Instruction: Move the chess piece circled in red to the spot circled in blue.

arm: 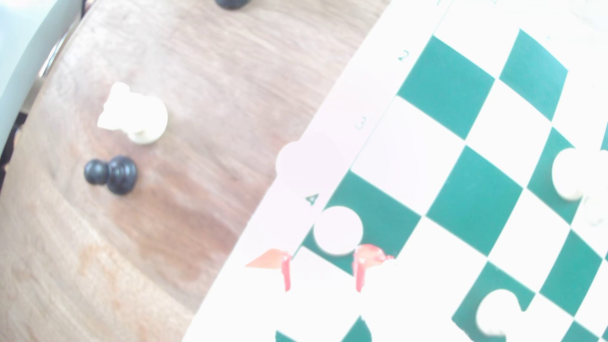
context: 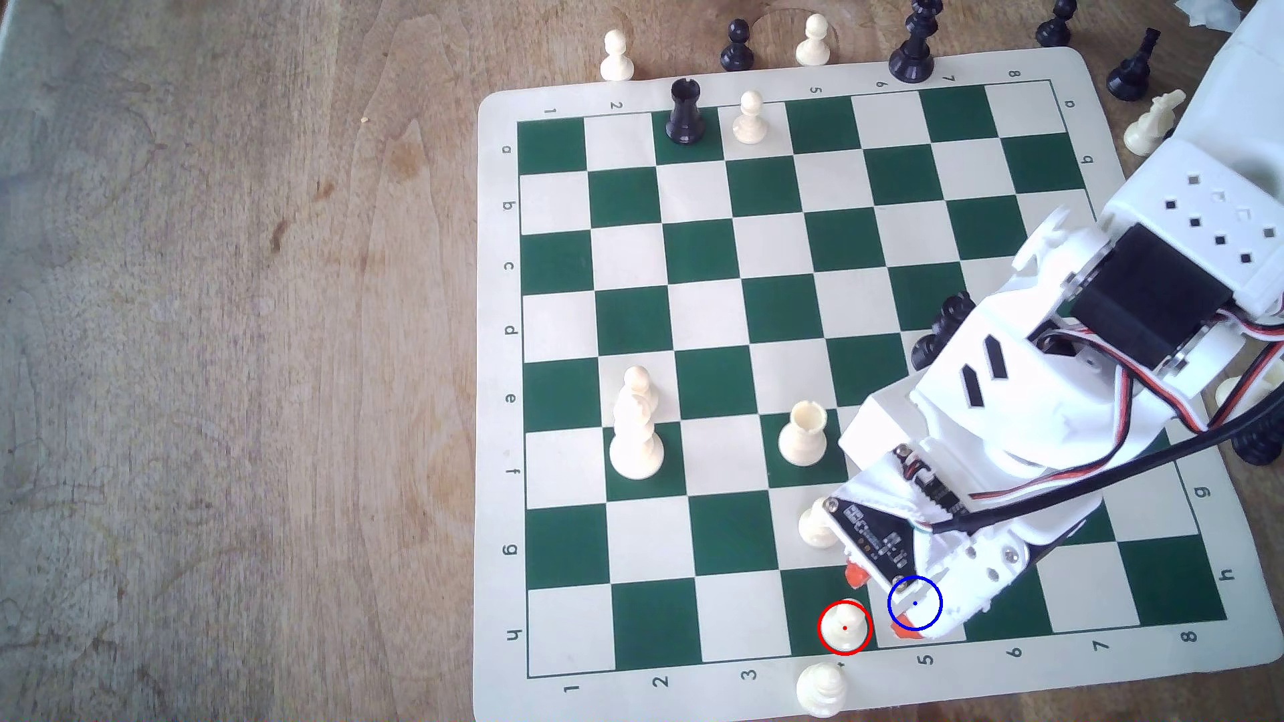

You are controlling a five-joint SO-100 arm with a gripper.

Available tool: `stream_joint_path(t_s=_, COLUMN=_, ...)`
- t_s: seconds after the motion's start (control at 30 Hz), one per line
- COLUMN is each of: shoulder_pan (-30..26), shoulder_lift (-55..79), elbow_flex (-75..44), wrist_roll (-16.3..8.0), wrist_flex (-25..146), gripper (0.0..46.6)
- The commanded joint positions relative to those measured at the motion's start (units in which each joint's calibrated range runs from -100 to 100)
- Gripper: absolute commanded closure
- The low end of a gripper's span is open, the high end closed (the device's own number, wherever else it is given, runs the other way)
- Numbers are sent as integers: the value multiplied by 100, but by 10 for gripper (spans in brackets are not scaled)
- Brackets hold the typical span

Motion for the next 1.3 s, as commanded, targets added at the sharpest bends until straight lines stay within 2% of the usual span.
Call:
stream_joint_path(t_s=0.0, shoulder_pan=18, shoulder_lift=108, elbow_flex=-208, wrist_roll=-63, wrist_flex=-143, gripper=361)
stream_joint_path(t_s=0.27, shoulder_pan=65, shoulder_lift=371, elbow_flex=-254, wrist_roll=-249, wrist_flex=-176, gripper=342)
stream_joint_path(t_s=0.67, shoulder_pan=284, shoulder_lift=617, elbow_flex=-326, wrist_roll=-244, wrist_flex=-495, gripper=347)
stream_joint_path(t_s=0.93, shoulder_pan=50, shoulder_lift=515, elbow_flex=-381, wrist_roll=-278, wrist_flex=-397, gripper=358)
stream_joint_path(t_s=1.27, shoulder_pan=34, shoulder_lift=600, elbow_flex=-535, wrist_roll=-298, wrist_flex=-381, gripper=352)
